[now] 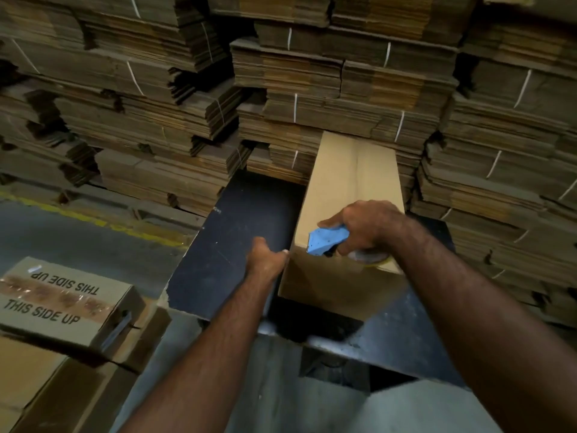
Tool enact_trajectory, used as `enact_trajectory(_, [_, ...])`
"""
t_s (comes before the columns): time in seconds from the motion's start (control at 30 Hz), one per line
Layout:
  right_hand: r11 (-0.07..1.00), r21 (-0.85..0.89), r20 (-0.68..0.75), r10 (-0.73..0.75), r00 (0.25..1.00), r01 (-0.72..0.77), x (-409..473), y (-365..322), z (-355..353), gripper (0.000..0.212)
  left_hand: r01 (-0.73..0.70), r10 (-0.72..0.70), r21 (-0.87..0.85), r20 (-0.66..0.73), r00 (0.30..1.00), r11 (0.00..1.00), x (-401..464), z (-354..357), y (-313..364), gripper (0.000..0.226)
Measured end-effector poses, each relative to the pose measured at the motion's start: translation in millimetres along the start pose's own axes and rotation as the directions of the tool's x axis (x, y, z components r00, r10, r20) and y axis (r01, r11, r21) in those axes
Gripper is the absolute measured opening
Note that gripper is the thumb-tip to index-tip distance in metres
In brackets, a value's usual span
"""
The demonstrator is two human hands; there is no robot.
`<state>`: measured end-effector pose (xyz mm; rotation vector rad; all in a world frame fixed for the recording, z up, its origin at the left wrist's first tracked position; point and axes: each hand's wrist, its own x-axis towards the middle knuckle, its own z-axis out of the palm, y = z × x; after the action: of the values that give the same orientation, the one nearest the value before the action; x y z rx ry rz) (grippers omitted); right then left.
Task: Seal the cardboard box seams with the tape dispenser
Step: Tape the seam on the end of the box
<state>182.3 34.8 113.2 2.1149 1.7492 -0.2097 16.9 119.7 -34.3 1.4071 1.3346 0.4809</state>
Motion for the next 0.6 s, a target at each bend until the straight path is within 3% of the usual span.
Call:
enact_trajectory(0.1, [1.0,0.001,0.022,0.014,1.0,-0.015,0,-3,2,0.075,-0.173,0.171,-0.051,-0.049,0.984,0.984,-18,-4,-2,0.064])
enact_trajectory(0.2, [0.999,0.009,0.037,0.034,0.999,-0.035,-3,-6,1,0.075,-0.352,0.363,-0.101,0.119,0.924,0.931,-38,6,-6,0.081])
enact_trajectory(0.37, [0.999,0.002,0.052,0.034,0.998,-0.034,-5,-16,5,0.076,-0.36,0.26,0.285,0.334,0.906,0.888,-39,12,-21,0.091])
enact_trajectory(0.43, [0.999,-0.014,0.038,0.031,0.999,-0.03,-6,-17,3,0.075,-0.413,0.324,0.348,0.286,0.902,0.842,-38,9,-24,0.088])
enact_trajectory(0.5, [0.999,-0.024,0.02,0.037,0.999,-0.036,-6,-14,-1,0.073,-0.549,0.517,0.271,0.185,0.836,0.79,-36,6,-18,0.089])
enact_trajectory(0.57, [0.999,0.001,0.022,0.044,0.999,-0.044,-6,-12,-6,0.069,-0.703,0.679,0.283,0.193,0.708,0.652,-26,8,-12,0.083])
enact_trajectory(0.6, [0.999,0.019,0.03,0.043,0.999,-0.043,-6,-13,-7,0.067,-0.727,0.696,0.314,0.227,0.682,0.611,-23,9,-9,0.079])
